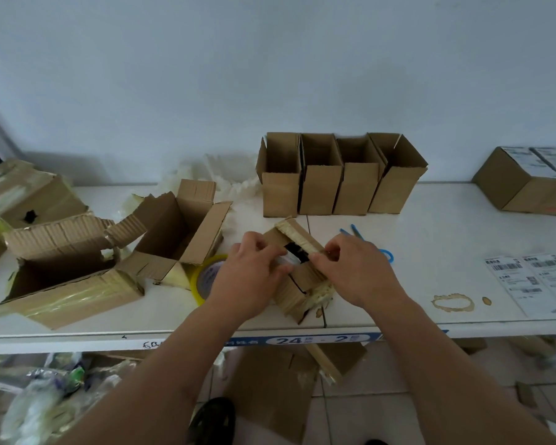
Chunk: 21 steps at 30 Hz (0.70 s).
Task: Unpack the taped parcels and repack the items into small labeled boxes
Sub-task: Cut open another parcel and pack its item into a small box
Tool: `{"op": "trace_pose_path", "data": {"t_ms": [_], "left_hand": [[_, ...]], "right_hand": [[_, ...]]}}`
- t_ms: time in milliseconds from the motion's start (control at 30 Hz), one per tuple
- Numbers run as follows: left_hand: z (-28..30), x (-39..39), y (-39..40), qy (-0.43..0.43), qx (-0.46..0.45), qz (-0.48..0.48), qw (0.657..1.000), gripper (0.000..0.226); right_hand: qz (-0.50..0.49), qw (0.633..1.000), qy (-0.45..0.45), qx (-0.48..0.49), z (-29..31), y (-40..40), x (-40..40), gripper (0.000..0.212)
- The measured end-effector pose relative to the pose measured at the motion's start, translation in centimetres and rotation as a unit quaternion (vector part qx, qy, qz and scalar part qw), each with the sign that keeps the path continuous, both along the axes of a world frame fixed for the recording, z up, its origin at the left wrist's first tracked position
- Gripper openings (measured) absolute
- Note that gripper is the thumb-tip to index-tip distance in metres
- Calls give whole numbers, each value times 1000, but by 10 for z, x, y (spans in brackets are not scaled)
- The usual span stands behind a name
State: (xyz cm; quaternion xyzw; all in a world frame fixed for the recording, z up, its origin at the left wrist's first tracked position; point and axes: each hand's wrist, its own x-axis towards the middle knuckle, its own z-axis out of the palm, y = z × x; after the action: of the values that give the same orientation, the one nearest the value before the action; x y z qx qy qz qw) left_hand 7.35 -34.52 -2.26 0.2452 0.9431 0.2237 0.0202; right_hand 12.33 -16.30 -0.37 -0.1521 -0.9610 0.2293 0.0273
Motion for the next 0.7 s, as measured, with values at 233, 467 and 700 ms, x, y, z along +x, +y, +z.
{"op": "trace_pose_path", "data": {"t_ms": [233, 467, 700], "left_hand": [[-6, -7, -5, -46, 36, 0, 998, 48], [-8, -12, -8, -45, 18, -17, 999, 48], [-3, -13, -10, -36, -25, -23, 999, 54]], "right_hand": [[-9, 999, -27, -34, -2, -7, -5, 47], [-6, 999, -47, -15, 3, -5, -10, 46], [-12, 999, -47, 6, 8, -10, -15, 38]]}}
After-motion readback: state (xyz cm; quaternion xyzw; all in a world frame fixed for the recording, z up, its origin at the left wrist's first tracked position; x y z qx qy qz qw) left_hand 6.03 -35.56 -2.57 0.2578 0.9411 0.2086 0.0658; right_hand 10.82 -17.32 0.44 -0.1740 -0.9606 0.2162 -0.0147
